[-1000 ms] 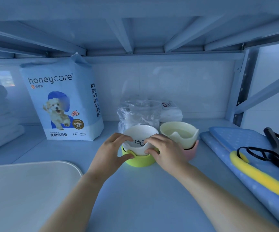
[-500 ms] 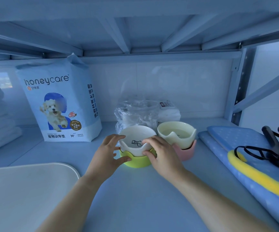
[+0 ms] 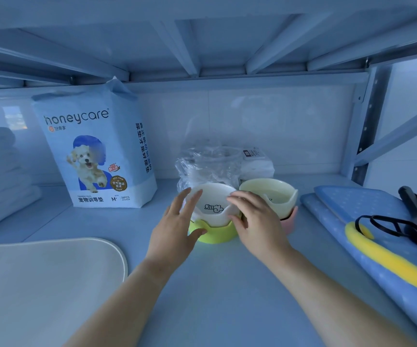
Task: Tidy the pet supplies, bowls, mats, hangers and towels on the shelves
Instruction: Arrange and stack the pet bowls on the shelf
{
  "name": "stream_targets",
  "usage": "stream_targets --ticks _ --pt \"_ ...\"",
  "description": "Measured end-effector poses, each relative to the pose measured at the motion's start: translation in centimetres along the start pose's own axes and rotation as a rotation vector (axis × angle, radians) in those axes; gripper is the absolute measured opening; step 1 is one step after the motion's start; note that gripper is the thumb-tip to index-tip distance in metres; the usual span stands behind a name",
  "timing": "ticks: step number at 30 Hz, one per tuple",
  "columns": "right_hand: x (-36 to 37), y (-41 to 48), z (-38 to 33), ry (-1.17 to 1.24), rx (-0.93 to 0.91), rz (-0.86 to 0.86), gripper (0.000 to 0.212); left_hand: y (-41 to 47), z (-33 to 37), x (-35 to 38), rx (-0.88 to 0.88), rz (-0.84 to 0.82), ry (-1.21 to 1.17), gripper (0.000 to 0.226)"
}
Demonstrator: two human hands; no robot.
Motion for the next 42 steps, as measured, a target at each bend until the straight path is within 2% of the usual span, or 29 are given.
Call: stream_targets --ticks 3,4,8,11,20,24,30,34,38,42 --pt "-2.0 0.1 0.1 -0.178 0.031 0.090 0.040 -0.2 1.7 -0.1 0.114 -0.025 0.129 0.072" --pt "-2.3 0.0 0.5 -0.170 0.068 0.089 0.041 -0.2 2.1 0.0 0.140 -0.035 0.156 0.069" --pt "-1.4 -0.7 3.0 -0.099 0.294 -0.127 0.046 -0.3 4.0 -0.5 0.219 -0.043 0.228 0.067" --pt "-0.7 -0.8 3.3 -0.157 0.316 -0.238 0.053 -0.5 4.4 -0.7 0.263 -0.007 0.267 0.071" --pt "1.2 -1.3 2.9 -0.369 0.278 -0.354 0.071 -0.3 3.9 -0.2 0.278 0.031 0.245 0.073" --pt "1.0 -1.2 2.8 -0.399 0.274 -0.310 0.070 -0.4 3.8 -0.1 0.281 0.041 0.242 0.072" --pt "-0.9 -0.4 0.3 -0.480 0.130 -0.107 0.062 -0.2 3.7 -0.4 0.281 0.016 0.238 0.067" --pt "-1.3 -0.6 -1.1 -0.321 0.082 -0.063 0.049 0.0 2.4 -1.1 0.136 0.027 0.116 0.049" --pt "-0.5 -1.0 -1.0 -0.130 0.054 -0.088 0.035 1.0 1.3 -2.5 0.034 -0.010 0.071 0.047" --pt "-0.5 -0.3 -2.0 -0.045 0.065 -0.108 0.031 1.6 -0.3 -4.9 -0.004 -0.056 0.083 0.045"
Point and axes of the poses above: each hand's wrist, its own y-axis towards the middle knuckle, its own x-axis out of the palm, z = x × y, the point moved 6 cm from there along y, towards the middle knuckle, and after that the axes turned 4 degrees about -z, right-handed, at the moved point
